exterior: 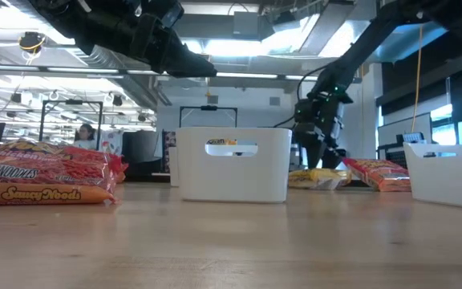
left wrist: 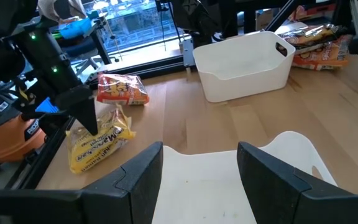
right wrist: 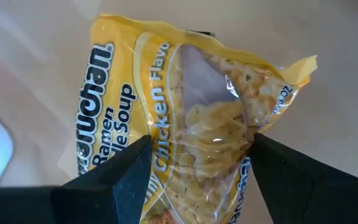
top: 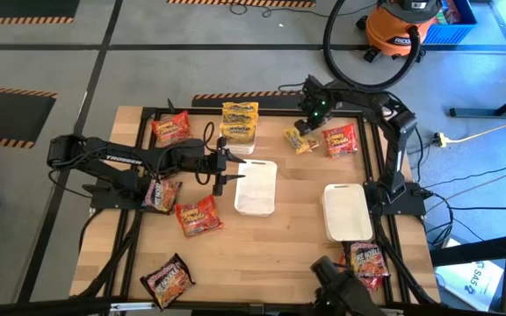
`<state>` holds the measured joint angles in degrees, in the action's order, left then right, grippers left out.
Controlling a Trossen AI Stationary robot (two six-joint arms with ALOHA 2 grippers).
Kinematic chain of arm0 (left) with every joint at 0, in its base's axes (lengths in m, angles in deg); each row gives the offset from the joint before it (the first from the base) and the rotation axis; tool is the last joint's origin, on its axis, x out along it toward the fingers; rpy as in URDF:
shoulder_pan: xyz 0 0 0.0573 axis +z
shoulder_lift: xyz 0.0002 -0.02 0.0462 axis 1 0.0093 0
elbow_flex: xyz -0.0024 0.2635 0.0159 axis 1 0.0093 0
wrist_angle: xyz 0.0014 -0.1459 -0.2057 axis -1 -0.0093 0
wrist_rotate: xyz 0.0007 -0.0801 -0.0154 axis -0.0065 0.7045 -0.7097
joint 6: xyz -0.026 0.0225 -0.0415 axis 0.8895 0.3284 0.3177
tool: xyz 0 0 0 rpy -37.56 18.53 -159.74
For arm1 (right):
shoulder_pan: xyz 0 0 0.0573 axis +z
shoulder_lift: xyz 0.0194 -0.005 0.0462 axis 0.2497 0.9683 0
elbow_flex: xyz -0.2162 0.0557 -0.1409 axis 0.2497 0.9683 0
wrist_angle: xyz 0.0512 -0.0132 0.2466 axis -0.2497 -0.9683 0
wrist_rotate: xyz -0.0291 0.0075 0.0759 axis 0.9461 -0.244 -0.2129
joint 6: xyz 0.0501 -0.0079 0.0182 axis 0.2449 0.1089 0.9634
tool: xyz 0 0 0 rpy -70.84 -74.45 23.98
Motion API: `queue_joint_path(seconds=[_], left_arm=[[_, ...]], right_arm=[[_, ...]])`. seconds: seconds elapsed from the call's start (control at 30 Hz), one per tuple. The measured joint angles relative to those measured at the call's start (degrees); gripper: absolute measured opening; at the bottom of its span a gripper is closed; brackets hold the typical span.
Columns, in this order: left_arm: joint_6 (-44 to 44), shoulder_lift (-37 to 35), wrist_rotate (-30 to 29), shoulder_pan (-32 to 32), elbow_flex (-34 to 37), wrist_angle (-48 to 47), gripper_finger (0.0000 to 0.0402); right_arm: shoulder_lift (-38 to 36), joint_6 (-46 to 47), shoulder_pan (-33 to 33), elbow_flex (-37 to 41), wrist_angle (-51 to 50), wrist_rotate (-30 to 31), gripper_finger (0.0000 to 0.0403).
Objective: Sort Maruchan noodles
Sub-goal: Put the yellow noodle pack into the top white bin
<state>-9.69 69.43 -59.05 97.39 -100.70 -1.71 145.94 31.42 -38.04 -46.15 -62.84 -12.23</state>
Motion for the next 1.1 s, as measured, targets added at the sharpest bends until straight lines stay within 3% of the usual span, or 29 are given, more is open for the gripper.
queue_joint_path(seconds=[0.27,0.7,1.1], left_arm=[[-0.02,0.0,0.0,0.02,0.0,0.02,0.02],[-0.04,0.0,0.0,0.02,0.0,0.02,0.02],[-0.03,0.02,0.01,0.02,0.0,0.03,0.02]], right_arm=[[0.17,-1.45,0.43,0.13,-0.22,-3.44,0.0226],[0.15,-7.54,0.41,0.13,1.84,-6.21,0.0017],[-2.27,-7.57,2.1,0.15,1.36,-5.21,0.0002]])
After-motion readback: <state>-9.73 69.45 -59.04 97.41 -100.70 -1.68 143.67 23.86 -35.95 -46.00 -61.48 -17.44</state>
